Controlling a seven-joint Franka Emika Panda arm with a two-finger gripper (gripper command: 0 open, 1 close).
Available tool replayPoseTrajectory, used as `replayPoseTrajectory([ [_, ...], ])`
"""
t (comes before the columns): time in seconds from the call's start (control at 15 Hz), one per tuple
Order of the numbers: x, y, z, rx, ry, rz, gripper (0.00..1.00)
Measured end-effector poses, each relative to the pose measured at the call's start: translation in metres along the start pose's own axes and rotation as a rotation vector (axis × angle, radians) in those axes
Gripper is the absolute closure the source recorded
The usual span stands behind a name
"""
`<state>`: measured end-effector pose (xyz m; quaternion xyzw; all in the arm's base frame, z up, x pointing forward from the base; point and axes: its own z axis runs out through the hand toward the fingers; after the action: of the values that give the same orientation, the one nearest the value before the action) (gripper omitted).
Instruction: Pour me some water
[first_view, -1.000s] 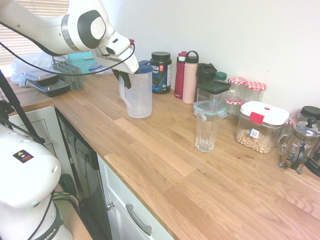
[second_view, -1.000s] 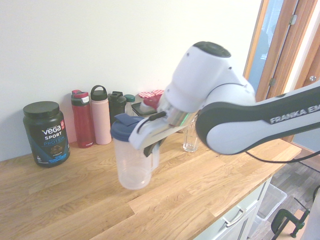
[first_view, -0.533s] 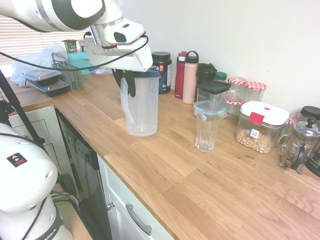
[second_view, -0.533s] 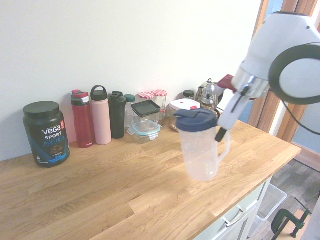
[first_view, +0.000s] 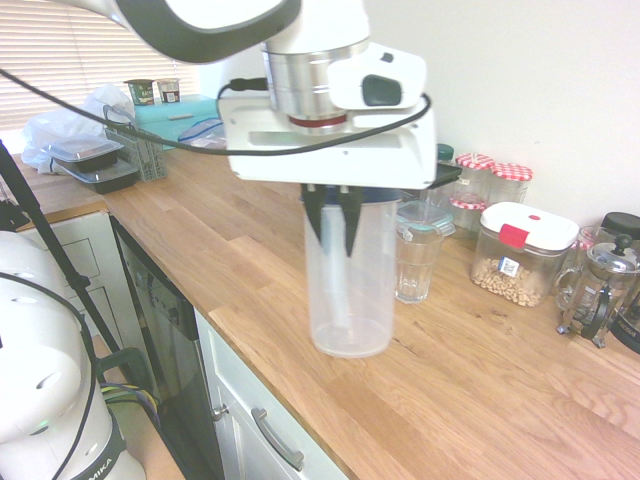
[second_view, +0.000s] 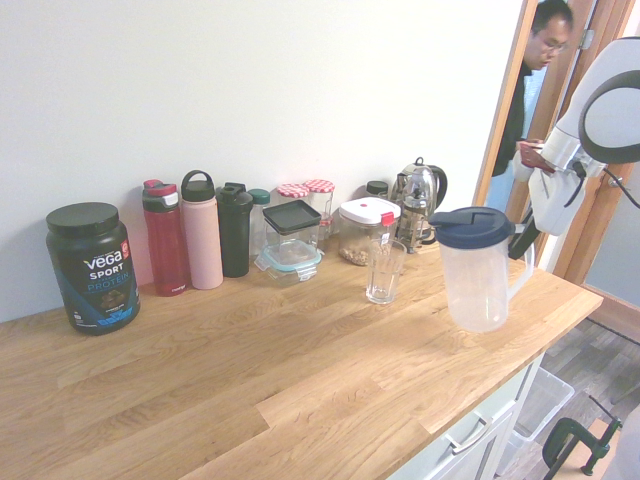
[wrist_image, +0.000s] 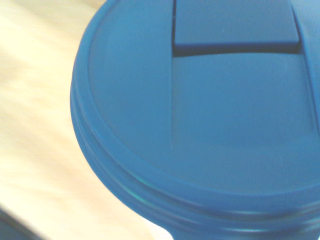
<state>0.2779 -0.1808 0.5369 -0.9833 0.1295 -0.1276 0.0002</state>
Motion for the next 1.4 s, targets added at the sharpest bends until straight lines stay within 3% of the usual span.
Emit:
replayPoseTrajectory([
  [0.27,0.057,0.015,0.001,-0.06,-0.04,-0.093,1.0],
  [0.6,0.127,-0.028,-0.01,-0.301,-0.19,-0.085,1.0],
  [0.93,0.15,-0.057,-0.003,-0.505,-0.324,-0.119,1.0],
  [1.4,0.164,-0.111,0.034,-0.599,-0.387,-0.116,1.0],
])
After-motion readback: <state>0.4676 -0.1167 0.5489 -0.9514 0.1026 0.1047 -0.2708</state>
